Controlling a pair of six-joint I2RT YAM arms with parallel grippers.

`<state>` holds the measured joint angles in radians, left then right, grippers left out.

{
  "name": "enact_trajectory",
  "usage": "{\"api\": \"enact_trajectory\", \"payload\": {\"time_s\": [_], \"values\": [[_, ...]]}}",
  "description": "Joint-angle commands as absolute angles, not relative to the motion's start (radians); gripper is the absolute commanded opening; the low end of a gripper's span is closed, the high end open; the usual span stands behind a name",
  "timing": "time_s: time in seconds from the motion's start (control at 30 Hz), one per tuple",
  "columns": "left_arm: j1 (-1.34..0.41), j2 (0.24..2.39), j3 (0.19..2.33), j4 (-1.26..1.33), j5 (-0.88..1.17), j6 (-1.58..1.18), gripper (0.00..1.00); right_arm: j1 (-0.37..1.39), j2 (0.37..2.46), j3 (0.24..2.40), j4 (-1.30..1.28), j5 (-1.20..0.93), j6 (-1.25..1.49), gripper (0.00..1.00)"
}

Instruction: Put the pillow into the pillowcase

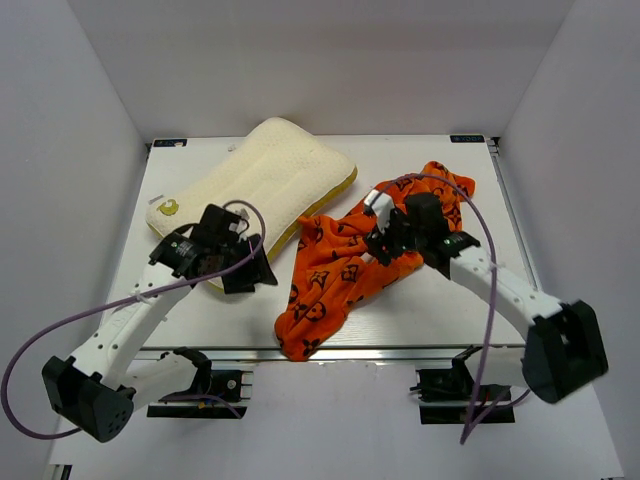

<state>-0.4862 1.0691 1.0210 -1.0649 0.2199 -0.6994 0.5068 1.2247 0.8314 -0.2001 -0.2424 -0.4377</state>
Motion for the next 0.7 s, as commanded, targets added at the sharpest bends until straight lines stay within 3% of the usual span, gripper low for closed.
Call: {"api": "enact_trajectory", "payload": {"time_s": [0.0,0.3,0.67], "values": [[-0.486,1.054,1.094,-1.033,0.081,-0.646,0.67,0.482,1.375,0.975,-0.037,-0.236,-0.466,0.70],[-0.488,1.264,1.014,-0.597,0.097,-0.669,0.65,0.476,1.701,1.227,-0.093,-0.311,-0.558,0.69],[-0.486,1.611,1.153,-0.445,0.095,-0.615,0.64,0.477,1.808,1.290,-0.201,-0.365,-0.571,0.69]]}}
